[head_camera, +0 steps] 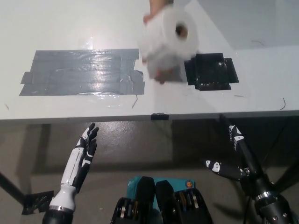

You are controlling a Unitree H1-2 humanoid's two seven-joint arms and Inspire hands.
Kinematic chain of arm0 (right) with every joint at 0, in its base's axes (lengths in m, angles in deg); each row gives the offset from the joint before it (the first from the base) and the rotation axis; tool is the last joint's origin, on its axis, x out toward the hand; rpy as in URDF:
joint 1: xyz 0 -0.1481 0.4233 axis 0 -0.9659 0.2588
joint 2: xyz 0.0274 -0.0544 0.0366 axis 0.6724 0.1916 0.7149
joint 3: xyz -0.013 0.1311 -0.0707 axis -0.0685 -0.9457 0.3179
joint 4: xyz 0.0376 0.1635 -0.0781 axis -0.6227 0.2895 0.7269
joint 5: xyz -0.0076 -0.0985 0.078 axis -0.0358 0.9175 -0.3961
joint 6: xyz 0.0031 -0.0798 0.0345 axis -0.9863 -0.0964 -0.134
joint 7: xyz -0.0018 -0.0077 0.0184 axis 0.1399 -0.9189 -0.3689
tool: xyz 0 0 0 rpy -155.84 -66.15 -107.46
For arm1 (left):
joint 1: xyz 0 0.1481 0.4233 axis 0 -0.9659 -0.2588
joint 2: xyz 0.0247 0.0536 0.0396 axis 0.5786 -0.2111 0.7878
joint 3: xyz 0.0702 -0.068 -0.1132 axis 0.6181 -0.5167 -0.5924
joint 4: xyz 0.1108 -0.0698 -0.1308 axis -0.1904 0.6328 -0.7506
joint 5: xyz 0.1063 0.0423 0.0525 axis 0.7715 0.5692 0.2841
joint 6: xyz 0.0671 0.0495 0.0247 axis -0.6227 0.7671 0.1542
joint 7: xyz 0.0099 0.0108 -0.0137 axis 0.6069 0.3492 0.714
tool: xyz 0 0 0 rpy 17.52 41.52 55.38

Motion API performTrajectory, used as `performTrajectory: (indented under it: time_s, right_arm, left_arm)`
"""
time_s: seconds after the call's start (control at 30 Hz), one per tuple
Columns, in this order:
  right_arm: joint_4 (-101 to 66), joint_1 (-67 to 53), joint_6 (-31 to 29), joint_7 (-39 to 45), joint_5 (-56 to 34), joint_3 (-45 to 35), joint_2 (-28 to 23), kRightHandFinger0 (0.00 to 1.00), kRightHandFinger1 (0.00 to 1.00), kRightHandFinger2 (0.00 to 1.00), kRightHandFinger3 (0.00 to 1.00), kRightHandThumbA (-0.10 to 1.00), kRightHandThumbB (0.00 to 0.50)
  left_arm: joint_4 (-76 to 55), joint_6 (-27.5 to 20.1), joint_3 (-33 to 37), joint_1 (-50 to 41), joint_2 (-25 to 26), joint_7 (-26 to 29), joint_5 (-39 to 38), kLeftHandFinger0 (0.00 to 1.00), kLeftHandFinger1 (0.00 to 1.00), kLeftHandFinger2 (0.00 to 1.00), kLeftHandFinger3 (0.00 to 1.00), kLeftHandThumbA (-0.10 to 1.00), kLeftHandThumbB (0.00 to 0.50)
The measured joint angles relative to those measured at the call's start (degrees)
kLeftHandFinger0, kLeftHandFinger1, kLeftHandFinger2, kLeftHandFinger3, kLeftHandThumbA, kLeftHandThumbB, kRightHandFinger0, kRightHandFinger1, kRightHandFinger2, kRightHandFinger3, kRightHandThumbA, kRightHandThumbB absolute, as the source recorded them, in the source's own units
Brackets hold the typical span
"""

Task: A person hands over a roll of toilet paper to the robot , and the robot inserts its right thumb into the hole in the centre to grab the roll, and then places it on the balck area on the desk.

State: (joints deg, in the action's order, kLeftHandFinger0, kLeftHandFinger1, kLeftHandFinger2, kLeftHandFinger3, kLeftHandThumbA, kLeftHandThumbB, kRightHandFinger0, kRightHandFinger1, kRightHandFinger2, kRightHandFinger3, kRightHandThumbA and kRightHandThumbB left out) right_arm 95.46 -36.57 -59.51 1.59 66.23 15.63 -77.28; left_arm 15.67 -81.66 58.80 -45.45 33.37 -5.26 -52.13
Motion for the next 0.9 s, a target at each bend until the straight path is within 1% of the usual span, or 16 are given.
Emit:
performTrajectory:
  time_s: [0.17, 0.27, 0.3, 0.33, 0.37, 0.43, 0.47, 0.5, 0.53, 0.57, 0.6, 0.67, 0.7, 0.73, 0.8, 0.9]
  right_arm:
    - [-0.02, -0.52, -0.04, 0.03, 0.0, -0.02, 0.01, 1.0, 1.0, 1.0, 1.0, 0.89, 0.186]
    - [-0.16, -0.97, -0.04, 0.01, -0.04, -0.16, 0.08, 1.0, 1.0, 1.0, 1.0, 0.87, 0.198]
    - [-0.44, -1.15, -0.04, -0.01, -0.12, -0.4, 0.17, 1.0, 1.0, 1.0, 1.0, 0.88, 0.208]
    - [-0.96, -1.34, 0.01, -0.02, -0.22, -0.7, 0.24, 1.0, 1.0, 1.0, 1.0, 0.89, 0.196]
    - [-1.78, -1.58, 0.14, -0.01, -0.38, -1.08, 0.25, 1.0, 1.0, 1.0, 1.0, 0.91, 0.228]
    - [-5.73, -1.77, 1.3, 0.13, -1.25, -2.05, 0.16, 1.0, 1.0, 1.0, 1.0, 0.92, 0.221]
    - [-8.03, -1.6, 2.26, 0.25, -1.76, -2.58, -0.07, 1.0, 1.0, 1.0, 1.0, 0.94, 0.246]
    - [-10.54, -1.27, 3.53, 0.41, -2.36, -3.15, -0.54, 1.0, 1.0, 1.0, 1.0, 0.98, 0.251]
    - [-12.75, -0.72, 4.93, 0.8, -2.91, -3.7, -1.19, 1.0, 1.0, 1.0, 1.0, 1.0, 0.271]
    - [-14.59, 0.07, 6.27, 1.24, -3.53, -4.2, -2.16, 1.0, 1.0, 1.0, 1.0, 1.0, 0.267]
    - [-15.65, 0.91, 7.26, 1.63, -3.94, -4.49, -3.08, 1.0, 1.0, 1.0, 1.0, 1.0, 0.257]
    - [-17.06, 4.03, 9.64, 3.23, -4.83, -4.89, -6.63, 1.0, 1.0, 1.0, 1.0, 1.0, 0.283]
    - [-17.12, 5.92, 10.94, 4.04, -5.22, -4.98, -8.54, 1.0, 1.0, 1.0, 1.0, 1.0, 0.304]
    - [-17.13, 8.1, 12.45, 4.9, -5.77, -5.05, -10.53, 1.0, 1.0, 1.0, 1.0, 1.0, 0.307]
    - [-16.94, 11.89, 14.98, 6.28, -6.46, -5.0, -13.29, 1.0, 1.0, 1.0, 1.0, 1.0, 0.284]
    - [-15.68, 18.38, 18.83, 8.54, -7.11, -4.26, -16.12, 1.0, 1.0, 1.0, 1.0, 1.0, 0.293]
  left_arm:
    - [0.0, -0.5, 0.0, -0.23, 0.01, 0.0, 0.25, 1.0, 1.0, 1.0, 1.0, 0.95, 0.137]
    - [0.0, -0.83, -0.02, -0.36, 0.01, 0.0, 0.3, 1.0, 1.0, 1.0, 1.0, 0.94, 0.148]
    - [0.0, -0.93, -0.03, -0.43, 0.01, 0.0, 0.29, 1.0, 1.0, 1.0, 1.0, 0.94, 0.149]
    - [0.0, -1.0, -0.05, -0.48, 0.02, 0.0, 0.29, 1.0, 1.0, 1.0, 1.0, 0.94, 0.151]
    - [0.0, -1.02, -0.06, -0.5, 0.03, 0.0, 0.29, 1.0, 1.0, 1.0, 1.0, 0.95, 0.152]
    - [0.0, -1.02, -0.11, -0.58, 0.16, 0.0, 0.31, 1.0, 1.0, 1.0, 1.0, 0.95, 0.148]
    - [0.01, -1.02, -0.12, -0.57, 0.2, 0.0, 0.32, 1.0, 1.0, 1.0, 1.0, 0.95, 0.146]
    - [0.01, -1.02, -0.13, -0.56, 0.21, 0.0, 0.33, 1.0, 1.0, 1.0, 1.0, 0.94, 0.146]
    - [0.01, -1.01, -0.14, -0.57, 0.21, -0.01, 0.33, 1.0, 1.0, 1.0, 1.0, 0.95, 0.151]
    - [0.01, -1.0, -0.15, -0.59, 0.21, 0.0, 0.33, 1.0, 1.0, 1.0, 1.0, 0.95, 0.161]
    - [0.01, -0.99, -0.15, -0.59, 0.21, -0.01, 0.33, 1.0, 1.0, 1.0, 1.0, 0.95, 0.16]
    - [0.01, -0.99, -0.15, -0.61, 0.22, -0.01, 0.33, 1.0, 1.0, 1.0, 1.0, 0.95, 0.159]
    - [0.01, -0.98, -0.14, -0.62, 0.21, -0.01, 0.32, 1.0, 1.0, 1.0, 1.0, 0.95, 0.165]
    - [0.01, -0.98, -0.13, -0.66, 0.21, -0.01, 0.33, 1.0, 1.0, 1.0, 1.0, 0.96, 0.166]
    - [0.01, -0.97, -0.13, -0.75, 0.2, -0.01, 0.33, 1.0, 1.0, 1.0, 1.0, 0.96, 0.166]
    - [0.01, -0.92, -0.13, -0.85, 0.19, -0.02, 0.32, 1.0, 1.0, 1.0, 1.0, 0.95, 0.159]
